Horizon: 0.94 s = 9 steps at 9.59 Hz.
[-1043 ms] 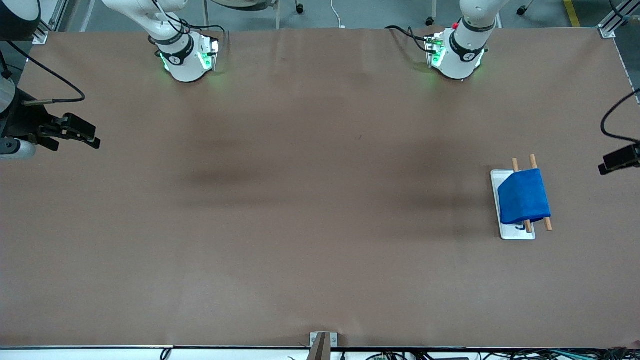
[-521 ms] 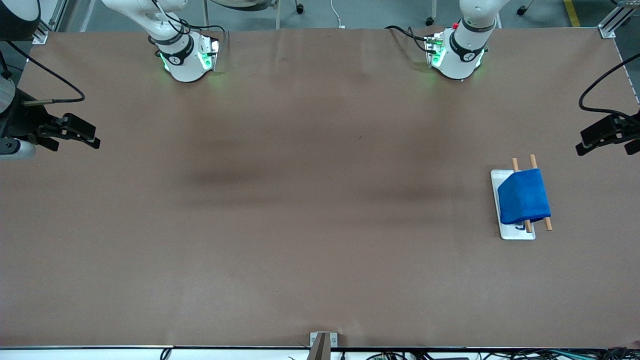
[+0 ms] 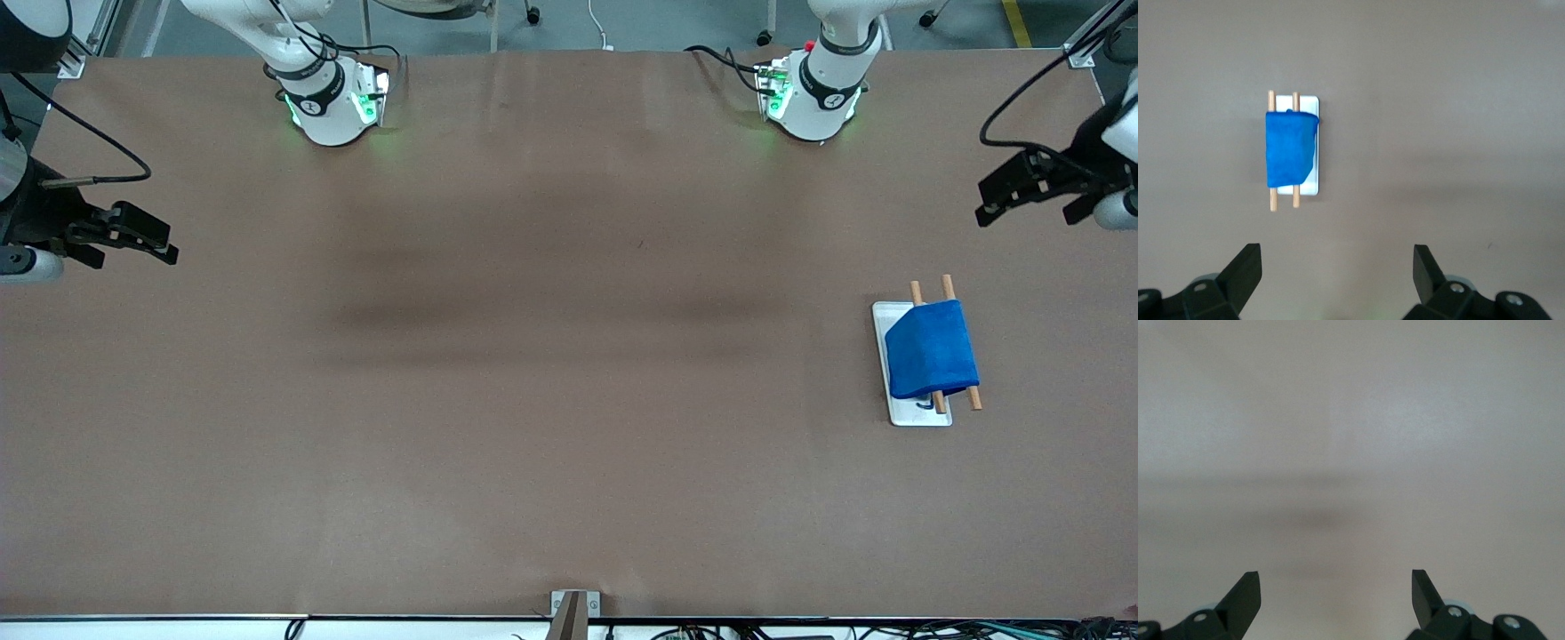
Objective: Right arm passes towel to left arm to hang
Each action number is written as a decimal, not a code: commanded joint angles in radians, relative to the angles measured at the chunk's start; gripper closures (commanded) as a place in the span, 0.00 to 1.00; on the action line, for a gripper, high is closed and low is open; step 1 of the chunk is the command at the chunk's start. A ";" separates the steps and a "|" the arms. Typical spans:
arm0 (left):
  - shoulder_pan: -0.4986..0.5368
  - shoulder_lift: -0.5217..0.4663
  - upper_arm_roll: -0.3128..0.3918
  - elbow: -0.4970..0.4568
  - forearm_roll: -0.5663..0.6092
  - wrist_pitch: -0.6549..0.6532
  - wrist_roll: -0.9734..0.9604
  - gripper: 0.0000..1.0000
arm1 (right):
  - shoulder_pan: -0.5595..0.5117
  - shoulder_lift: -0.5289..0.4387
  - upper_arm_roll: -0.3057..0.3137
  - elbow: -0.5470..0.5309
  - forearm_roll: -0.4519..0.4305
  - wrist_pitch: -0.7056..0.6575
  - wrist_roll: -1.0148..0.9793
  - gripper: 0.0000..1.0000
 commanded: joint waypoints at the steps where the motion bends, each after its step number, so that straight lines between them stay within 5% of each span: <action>1: -0.076 -0.085 0.041 -0.150 -0.012 0.023 -0.020 0.00 | -0.007 -0.005 0.006 -0.005 -0.009 -0.004 0.007 0.00; 9: -0.121 -0.027 0.093 -0.066 -0.011 0.013 0.005 0.00 | -0.013 -0.005 0.004 -0.005 -0.004 -0.001 0.005 0.00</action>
